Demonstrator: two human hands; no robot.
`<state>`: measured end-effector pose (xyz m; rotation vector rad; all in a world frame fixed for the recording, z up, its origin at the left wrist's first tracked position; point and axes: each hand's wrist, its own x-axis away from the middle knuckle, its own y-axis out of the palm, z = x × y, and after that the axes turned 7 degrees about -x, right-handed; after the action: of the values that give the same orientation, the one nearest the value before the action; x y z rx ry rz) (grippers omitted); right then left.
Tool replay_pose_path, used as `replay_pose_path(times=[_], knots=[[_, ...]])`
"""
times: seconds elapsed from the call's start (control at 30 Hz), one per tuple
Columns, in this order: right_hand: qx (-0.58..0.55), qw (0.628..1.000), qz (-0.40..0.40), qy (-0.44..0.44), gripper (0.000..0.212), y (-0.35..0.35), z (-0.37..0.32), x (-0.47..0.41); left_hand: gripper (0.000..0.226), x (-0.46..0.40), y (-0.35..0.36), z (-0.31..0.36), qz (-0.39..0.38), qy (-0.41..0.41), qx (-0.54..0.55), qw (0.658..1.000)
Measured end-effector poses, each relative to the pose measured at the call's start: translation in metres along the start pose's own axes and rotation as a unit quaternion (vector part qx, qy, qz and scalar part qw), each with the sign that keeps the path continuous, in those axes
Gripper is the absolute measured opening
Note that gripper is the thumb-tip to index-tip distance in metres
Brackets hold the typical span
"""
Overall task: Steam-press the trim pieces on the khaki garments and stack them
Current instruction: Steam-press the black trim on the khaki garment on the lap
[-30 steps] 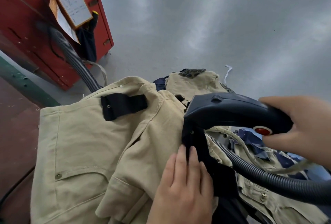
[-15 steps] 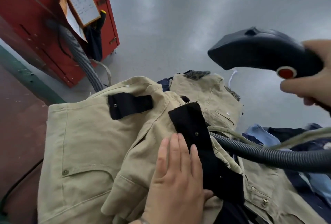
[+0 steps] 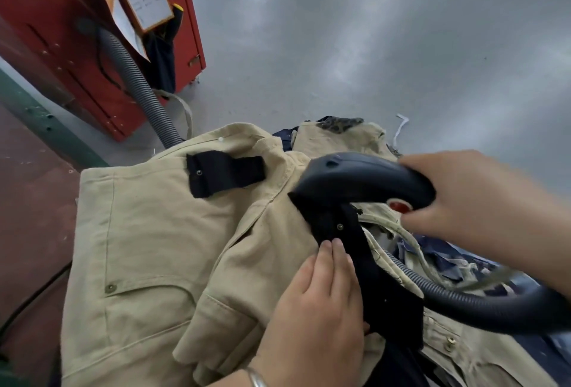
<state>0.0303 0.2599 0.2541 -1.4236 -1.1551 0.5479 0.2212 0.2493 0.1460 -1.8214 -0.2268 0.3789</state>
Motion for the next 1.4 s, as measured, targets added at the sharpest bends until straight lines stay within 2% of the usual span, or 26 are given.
replay_pose_path(times=[0.13,0.23,0.43,0.57,0.63,0.73,0.8,0.87,0.97,1.07,1.17,1.23,1.33,1.4], knots=[[0.023,0.999,0.031,-0.024,0.014,0.006,-0.021,-0.037,0.049,-0.002,-0.002,0.0,-0.018,0.009,0.012,1.0],[0.014,0.999,0.043,-0.008,0.014,0.004,-0.031,-0.065,0.051,-0.002,-0.003,0.001,-0.026,0.005,0.008,1.0],[-0.148,0.987,0.071,0.003,0.022,-0.04,-0.006,-0.048,0.053,-0.001,-0.003,0.0,-0.039,0.01,0.005,0.999],[-0.058,0.997,0.055,-0.012,0.042,-0.046,0.005,0.002,0.052,0.0,0.0,0.001,-0.026,0.0,0.013,1.0],[0.005,1.0,0.002,-0.006,0.041,-0.035,0.004,0.014,0.046,-0.001,0.0,0.002,-0.011,0.011,0.001,1.0],[0.053,0.997,-0.048,0.001,0.036,-0.014,-0.005,0.015,0.048,-0.003,-0.001,0.003,-0.036,0.021,0.015,0.999],[0.073,0.997,-0.019,0.007,0.021,-0.007,-0.015,0.008,0.049,-0.003,-0.002,0.004,-0.044,0.027,0.019,0.999],[0.082,0.996,0.015,-0.002,0.019,0.001,-0.025,-0.003,0.051,-0.002,-0.003,0.001,-0.062,0.027,0.03,0.997],[0.059,0.997,0.051,-0.016,0.016,0.012,-0.033,-0.026,0.054,-0.003,-0.005,0.001,-0.08,0.029,0.035,0.996],[0.025,0.996,0.089,0.007,0.014,0.008,-0.029,-0.049,0.053,-0.001,-0.009,0.001,-0.106,0.03,0.06,0.992],[-0.055,0.991,0.116,0.028,0.018,-0.011,-0.011,-0.053,0.052,0.0,-0.012,-0.003,-0.136,0.034,0.098,0.985],[-0.106,0.986,0.124,0.036,0.017,-0.023,0.002,-0.043,0.06,-0.001,-0.015,-0.003,-0.144,0.016,0.106,0.984],[-0.124,0.982,0.13,0.065,0.019,-0.031,0.019,-0.022,0.083,-0.005,-0.024,0.005,-0.189,-0.017,0.118,0.975],[-0.135,0.979,0.128,0.081,0.03,-0.032,0.028,-0.011,0.08,-0.009,-0.03,0.015,-0.215,-0.021,0.088,0.972]])
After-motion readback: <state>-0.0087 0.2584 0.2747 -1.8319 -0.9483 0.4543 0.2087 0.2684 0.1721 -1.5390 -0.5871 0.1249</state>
